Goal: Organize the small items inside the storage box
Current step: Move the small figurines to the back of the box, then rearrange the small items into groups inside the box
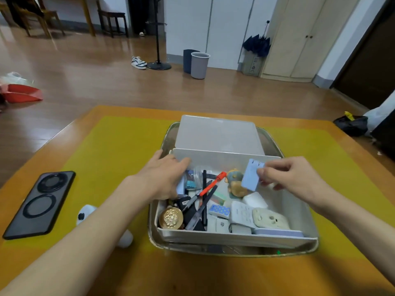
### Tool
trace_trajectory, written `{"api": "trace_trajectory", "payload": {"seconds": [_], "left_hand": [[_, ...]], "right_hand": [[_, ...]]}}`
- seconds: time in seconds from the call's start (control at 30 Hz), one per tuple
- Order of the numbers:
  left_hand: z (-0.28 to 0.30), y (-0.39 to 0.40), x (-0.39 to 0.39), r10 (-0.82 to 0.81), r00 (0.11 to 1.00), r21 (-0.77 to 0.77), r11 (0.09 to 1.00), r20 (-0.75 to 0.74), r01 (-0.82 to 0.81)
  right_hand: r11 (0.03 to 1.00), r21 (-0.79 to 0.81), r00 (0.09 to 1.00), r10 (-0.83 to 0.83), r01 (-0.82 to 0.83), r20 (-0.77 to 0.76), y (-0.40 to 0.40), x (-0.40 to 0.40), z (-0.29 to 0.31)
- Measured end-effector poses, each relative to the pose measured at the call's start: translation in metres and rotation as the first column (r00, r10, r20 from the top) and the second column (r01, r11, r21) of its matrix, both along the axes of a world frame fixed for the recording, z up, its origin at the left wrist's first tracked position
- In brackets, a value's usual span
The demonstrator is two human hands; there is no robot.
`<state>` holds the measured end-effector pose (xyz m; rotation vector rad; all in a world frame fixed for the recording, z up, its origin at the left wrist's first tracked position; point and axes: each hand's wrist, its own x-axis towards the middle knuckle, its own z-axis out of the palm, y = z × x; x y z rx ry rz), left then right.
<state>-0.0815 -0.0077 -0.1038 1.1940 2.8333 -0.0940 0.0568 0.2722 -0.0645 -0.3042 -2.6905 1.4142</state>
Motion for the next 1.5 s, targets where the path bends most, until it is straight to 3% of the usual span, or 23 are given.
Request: {"api": "trace_trajectory", "payload": {"seconds": [0.1,0.2,0.3,0.4,0.47,0.53,0.63,0.7,0.77,0.83,0.9,1.13,1.2,1.23,1.3,1.37,1.5], "left_hand": [[0.025,-0.006,0.006,0.028,1.0,0.087,0.996,-0.01,-0.027],[0.046,-0.012,0.018,0.025,0.998,0.318,0.947,0.054,-0.041],[0.05,-0.004,0.031,-0.011,0.989,0.566,0.821,0.145,-0.074],[0.042,0.026,0.035,0.006,0.947,0.738,0.625,0.32,-0.254],[0.037,0.049,0.037,-0.022,0.805,0.717,0.468,0.593,-0.516],[0.035,0.064,0.038,-0.092,0.541,0.536,0.346,0.836,-0.77],[0.04,0.074,0.041,-0.279,0.231,0.313,0.298,0.932,-0.902],[0.041,0.08,0.043,-0.375,0.153,0.28,0.312,0.914,-0.908],[0.042,0.087,0.045,-0.334,0.234,0.354,0.365,0.913,-0.861],[0.04,0.091,0.047,-0.217,0.427,0.478,0.434,0.878,-0.763],[0.036,0.091,0.046,-0.136,0.554,0.547,0.462,0.821,-0.698],[0.031,0.083,0.041,0.01,0.741,0.599,0.582,0.671,-0.55],[0.031,0.083,0.041,0.023,0.759,0.599,0.599,0.651,-0.532],[0.031,0.083,0.042,0.031,0.771,0.599,0.611,0.636,-0.518],[0.032,0.082,0.041,0.042,0.787,0.591,0.636,0.615,-0.496],[0.031,0.08,0.04,0.075,0.807,0.565,0.676,0.585,-0.473],[0.028,0.08,0.038,0.13,0.848,0.51,0.748,0.514,-0.424]], "right_hand": [[0.962,-0.228,0.988,-0.156,0.15,-0.006,0.02,0.006,0.007],[0.881,-0.391,0.961,-0.271,0.268,0.048,0.035,0.008,0.011],[0.889,-0.361,0.956,-0.29,0.283,0.036,0.043,0.01,0.006],[0.952,-0.24,0.981,-0.193,0.191,0.016,0.043,0.01,0.0],[0.954,-0.265,0.989,-0.124,0.142,0.082,0.043,0.009,-0.002],[0.911,-0.377,0.977,-0.103,0.169,0.187,0.043,0.006,-0.005],[0.735,-0.628,0.951,-0.07,0.254,0.302,0.044,0.001,-0.004],[0.691,-0.688,0.959,-0.026,0.222,0.282,0.047,0.0,-0.001],[0.789,-0.59,0.971,-0.034,0.171,0.236,0.048,0.0,0.0],[0.905,-0.397,0.98,-0.084,0.151,0.181,0.048,0.003,0.0],[0.956,-0.27,0.989,-0.082,0.112,0.122,0.048,0.005,0.0],[0.981,-0.193,0.994,0.013,0.009,0.111,0.046,0.004,-0.009],[0.998,-0.063,0.999,0.004,-0.001,0.05,0.05,0.002,-0.013],[0.996,0.086,1.0,-0.003,0.002,0.011,0.053,0.001,-0.015],[0.892,0.452,0.999,0.004,0.016,-0.041,0.058,0.0,-0.02],[0.707,0.707,0.998,0.055,-0.014,-0.035,0.06,0.0,-0.024],[0.477,0.873,0.994,0.094,-0.099,0.062,0.06,-0.003,-0.033]]}}
